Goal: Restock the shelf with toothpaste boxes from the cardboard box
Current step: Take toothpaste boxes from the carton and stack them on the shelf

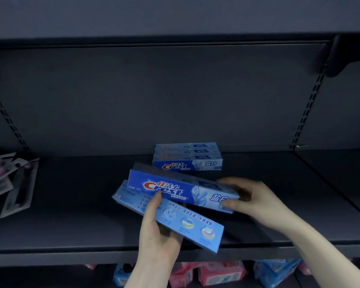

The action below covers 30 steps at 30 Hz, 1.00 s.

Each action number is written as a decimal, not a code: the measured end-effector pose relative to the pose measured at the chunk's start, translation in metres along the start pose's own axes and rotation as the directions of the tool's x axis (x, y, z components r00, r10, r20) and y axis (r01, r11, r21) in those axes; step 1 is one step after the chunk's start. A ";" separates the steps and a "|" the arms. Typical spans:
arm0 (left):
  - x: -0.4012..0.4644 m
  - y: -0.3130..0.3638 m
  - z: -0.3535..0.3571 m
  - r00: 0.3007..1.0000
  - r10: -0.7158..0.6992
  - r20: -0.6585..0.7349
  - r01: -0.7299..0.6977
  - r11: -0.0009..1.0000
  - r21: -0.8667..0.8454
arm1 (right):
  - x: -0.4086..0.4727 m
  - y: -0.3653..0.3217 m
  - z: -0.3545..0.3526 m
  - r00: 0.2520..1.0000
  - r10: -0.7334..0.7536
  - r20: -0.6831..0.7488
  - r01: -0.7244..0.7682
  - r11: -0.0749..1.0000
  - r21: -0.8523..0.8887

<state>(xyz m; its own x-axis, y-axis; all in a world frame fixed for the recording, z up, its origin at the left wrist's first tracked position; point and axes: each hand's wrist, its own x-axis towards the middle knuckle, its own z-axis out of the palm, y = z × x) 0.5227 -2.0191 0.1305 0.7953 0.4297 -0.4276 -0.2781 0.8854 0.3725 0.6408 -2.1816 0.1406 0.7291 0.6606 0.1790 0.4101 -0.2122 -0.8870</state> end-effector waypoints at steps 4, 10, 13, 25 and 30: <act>0.000 0.003 -0.001 1.000 -0.019 -0.009 0.018 0.998 -0.054 | 0.014 0.013 -0.004 0.997 -0.008 -0.073 0.004 0.998 -0.066; 0.002 -0.001 -0.003 0.998 -0.029 -0.060 0.022 0.993 -0.116 | 0.036 0.039 -0.008 0.998 0.058 -0.021 -0.061 0.987 -0.148; 0.004 -0.002 -0.002 0.997 -0.050 -0.058 0.042 0.989 -0.141 | 0.045 0.050 -0.008 0.995 0.074 -0.064 -0.083 0.986 -0.147; 0.014 -0.001 0.007 0.995 -0.092 0.030 0.095 0.990 -0.106 | 0.080 0.067 0.000 0.959 0.017 -0.282 -0.084 0.970 -0.228; 0.020 0.000 0.015 0.996 -0.077 0.046 0.081 0.992 -0.094 | 0.089 0.073 0.005 0.924 -0.012 -0.382 -0.117 0.943 -0.313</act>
<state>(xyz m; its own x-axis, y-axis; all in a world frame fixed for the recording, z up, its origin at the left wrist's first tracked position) 0.5467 -2.0129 0.1346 0.8384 0.3515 -0.4167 -0.2622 0.9302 0.2571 0.7328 -2.1342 0.0896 0.8782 0.3380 0.3384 0.4724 -0.5025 -0.7241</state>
